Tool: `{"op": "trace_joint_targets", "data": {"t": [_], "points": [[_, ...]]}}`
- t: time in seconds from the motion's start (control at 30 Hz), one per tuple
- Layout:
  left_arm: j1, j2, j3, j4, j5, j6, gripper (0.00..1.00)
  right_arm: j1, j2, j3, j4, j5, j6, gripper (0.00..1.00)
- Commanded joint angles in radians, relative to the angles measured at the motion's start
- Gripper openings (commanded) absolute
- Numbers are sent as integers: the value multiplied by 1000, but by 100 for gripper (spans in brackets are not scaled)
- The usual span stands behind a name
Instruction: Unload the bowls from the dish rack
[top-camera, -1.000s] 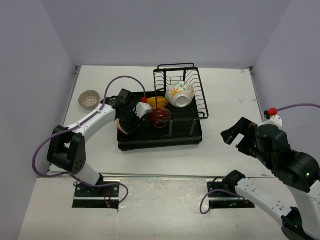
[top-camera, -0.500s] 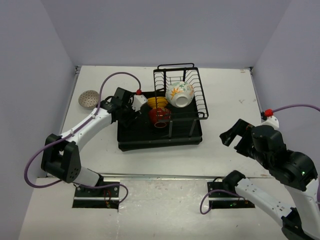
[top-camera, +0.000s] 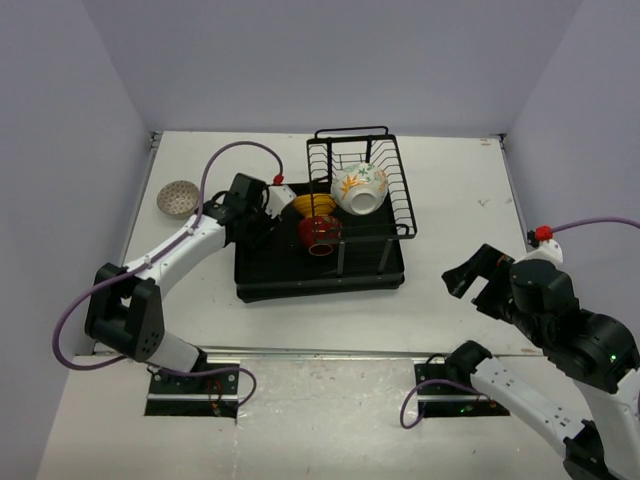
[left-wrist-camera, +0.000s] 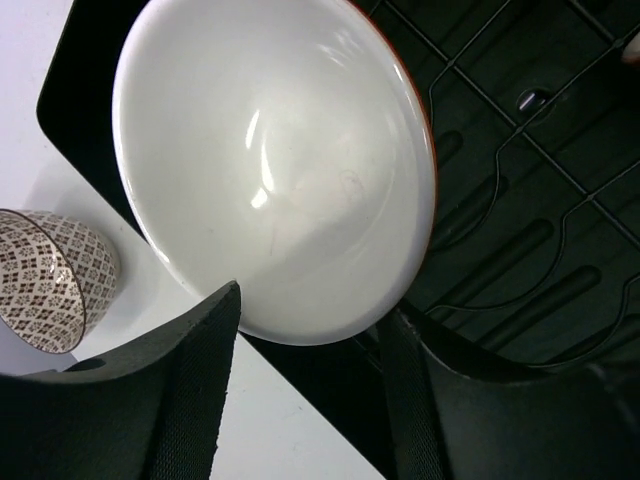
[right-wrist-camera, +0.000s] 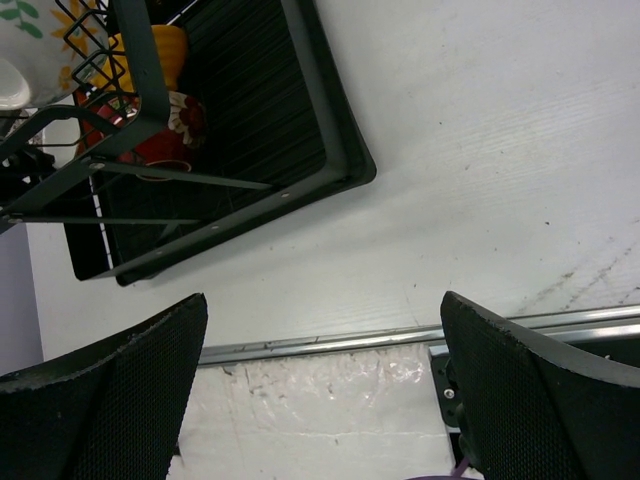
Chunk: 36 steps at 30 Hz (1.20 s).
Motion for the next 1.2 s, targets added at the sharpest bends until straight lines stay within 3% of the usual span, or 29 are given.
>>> {"op": "trace_joint_targets", "data": {"t": [0.0, 0.17, 0.43, 0.63, 0.73, 0.77, 0.8, 1.17], "points": [[28, 14, 11, 3, -11, 10, 56, 3, -1, 6, -16, -6, 19, 99], [27, 52, 63, -49, 79, -4, 54, 3, 5, 17, -19, -4, 17, 99], [27, 48, 30, 47, 87, -1, 47, 3, 28, 0, 18, -27, 10, 99], [31, 27, -15, 163, 57, -14, 29, 3, 46, 16, 26, -38, 7, 99], [33, 22, -29, 210, 46, -14, 15, 3, 51, 22, 24, -41, 5, 99], [34, 28, -26, 212, 43, -18, 2, 3, 54, 22, 24, -41, 7, 99], [37, 33, -19, 210, 41, -19, 0, 3, 57, 23, 23, -43, 7, 99], [53, -26, 19, 190, 49, -19, 0, 3, 115, 51, 29, -9, -13, 99]]}}
